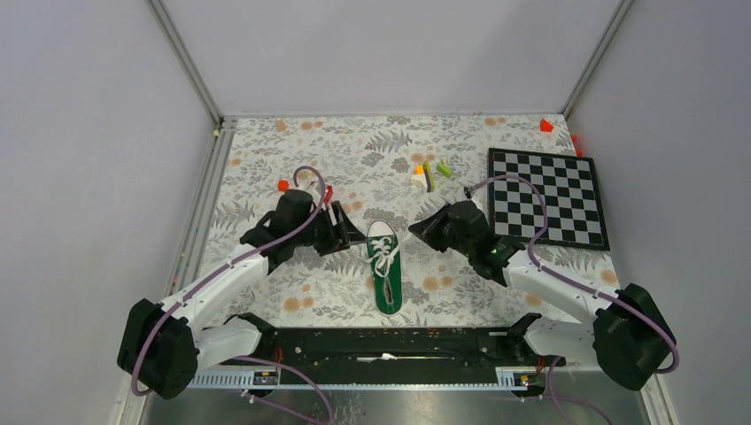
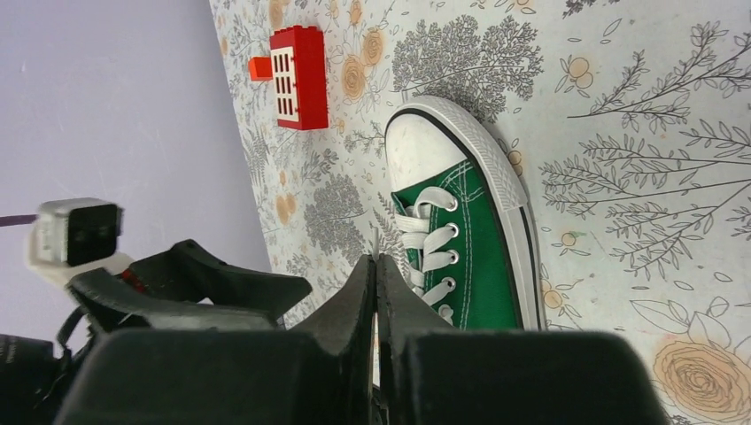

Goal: Tie the shoes
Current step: Cross the shoelace with the shoelace, then tie the shoelace on the shoe.

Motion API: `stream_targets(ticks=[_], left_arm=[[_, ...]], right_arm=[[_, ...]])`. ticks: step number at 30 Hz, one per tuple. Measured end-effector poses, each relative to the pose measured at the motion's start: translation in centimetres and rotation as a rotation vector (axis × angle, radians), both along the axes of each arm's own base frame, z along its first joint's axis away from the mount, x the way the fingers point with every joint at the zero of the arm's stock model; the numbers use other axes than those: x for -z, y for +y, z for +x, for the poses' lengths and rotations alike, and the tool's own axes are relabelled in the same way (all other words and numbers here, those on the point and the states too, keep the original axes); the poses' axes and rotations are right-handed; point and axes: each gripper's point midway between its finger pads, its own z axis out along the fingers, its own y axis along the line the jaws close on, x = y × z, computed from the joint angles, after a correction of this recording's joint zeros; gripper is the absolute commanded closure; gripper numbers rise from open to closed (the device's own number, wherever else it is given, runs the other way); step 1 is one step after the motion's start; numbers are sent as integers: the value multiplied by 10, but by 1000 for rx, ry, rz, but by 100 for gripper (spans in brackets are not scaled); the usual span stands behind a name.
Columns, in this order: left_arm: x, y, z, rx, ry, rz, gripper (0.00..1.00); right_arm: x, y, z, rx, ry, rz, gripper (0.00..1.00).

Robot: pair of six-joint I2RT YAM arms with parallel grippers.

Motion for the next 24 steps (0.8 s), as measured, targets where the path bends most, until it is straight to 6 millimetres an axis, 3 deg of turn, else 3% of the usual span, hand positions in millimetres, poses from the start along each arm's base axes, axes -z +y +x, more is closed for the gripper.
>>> stream_targets(ticks=[6, 9, 16, 20, 24], left_arm=[[41, 12, -7, -190, 197, -42, 33], [62, 17, -14, -282, 311, -63, 37], [71, 14, 2, -452, 413, -152, 36], [93, 8, 8, -489, 481, -168, 35], [111, 5, 2, -510, 532, -194, 35]], right_arm=[[5, -5, -3, -5, 2, -30, 100], [10, -7, -6, -8, 9, -42, 100], [14, -9, -9, -10, 15, -52, 100], [16, -11, -10, -11, 18, -54, 100], [17, -15, -14, -8, 17, -53, 100]])
